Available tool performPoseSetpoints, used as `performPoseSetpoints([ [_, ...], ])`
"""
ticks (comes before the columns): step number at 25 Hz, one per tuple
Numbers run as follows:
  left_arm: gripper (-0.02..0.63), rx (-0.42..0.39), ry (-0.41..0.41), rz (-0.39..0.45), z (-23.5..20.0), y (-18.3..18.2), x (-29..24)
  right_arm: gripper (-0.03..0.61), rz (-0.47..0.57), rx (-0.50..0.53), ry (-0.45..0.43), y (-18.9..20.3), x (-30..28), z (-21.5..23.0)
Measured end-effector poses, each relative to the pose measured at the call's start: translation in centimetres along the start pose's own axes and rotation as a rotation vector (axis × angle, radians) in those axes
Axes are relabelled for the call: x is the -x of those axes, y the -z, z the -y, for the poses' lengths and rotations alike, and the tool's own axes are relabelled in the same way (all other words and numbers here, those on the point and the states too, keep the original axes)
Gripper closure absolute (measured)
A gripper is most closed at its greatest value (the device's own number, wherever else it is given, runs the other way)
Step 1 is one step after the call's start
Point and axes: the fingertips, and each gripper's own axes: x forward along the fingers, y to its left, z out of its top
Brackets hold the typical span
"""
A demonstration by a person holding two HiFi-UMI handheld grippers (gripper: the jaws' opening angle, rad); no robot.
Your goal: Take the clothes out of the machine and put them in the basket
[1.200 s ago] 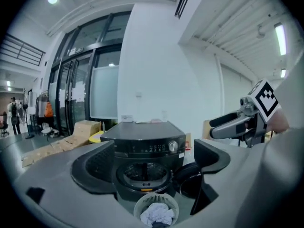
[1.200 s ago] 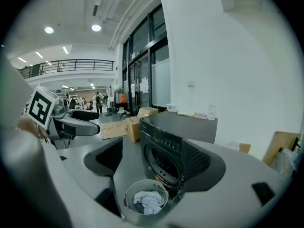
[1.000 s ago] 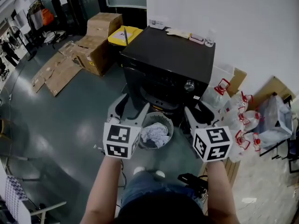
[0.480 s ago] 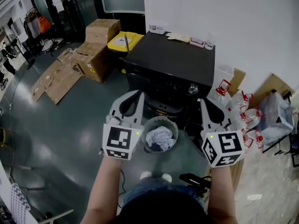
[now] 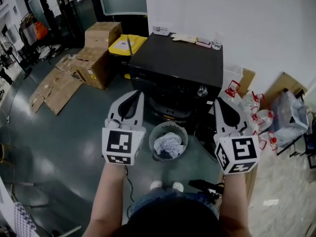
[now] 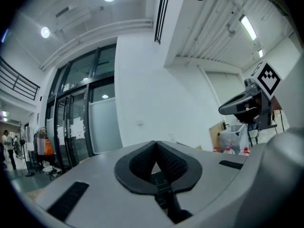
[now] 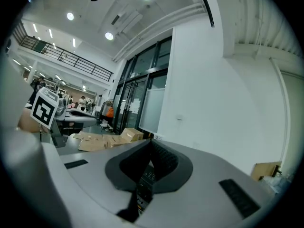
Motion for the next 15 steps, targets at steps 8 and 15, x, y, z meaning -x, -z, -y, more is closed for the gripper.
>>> performPoseSetpoints([
  [8, 0.612, 0.016, -0.071, -0.005, -1.9, -0.4, 0.5, 0.578, 0.006, 0.023, 0.053, -0.8, 0.7, 0.7],
  [15, 0.612, -0.004, -0.073, 0.001, -1.8, -0.9, 1.0, 0.578, 0.018, 0.095, 0.060, -1.7, 1.7, 0.4],
])
